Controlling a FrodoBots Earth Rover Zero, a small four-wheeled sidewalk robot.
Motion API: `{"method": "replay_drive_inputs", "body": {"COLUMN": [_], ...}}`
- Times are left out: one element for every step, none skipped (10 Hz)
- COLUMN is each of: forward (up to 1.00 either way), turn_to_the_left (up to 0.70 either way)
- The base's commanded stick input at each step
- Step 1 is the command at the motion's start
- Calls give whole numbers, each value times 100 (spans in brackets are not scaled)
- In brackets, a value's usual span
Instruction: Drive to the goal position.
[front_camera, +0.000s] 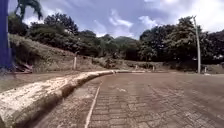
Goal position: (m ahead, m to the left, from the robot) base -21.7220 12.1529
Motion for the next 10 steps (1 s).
{"method": "replay_drive_inputs", "body": {"forward": [0,0,0,0,0,0,0,0,0,0], "turn_to_the_left": [-45,-45,-45,-45,-45,-31,-12,-45,-45,-45]}}
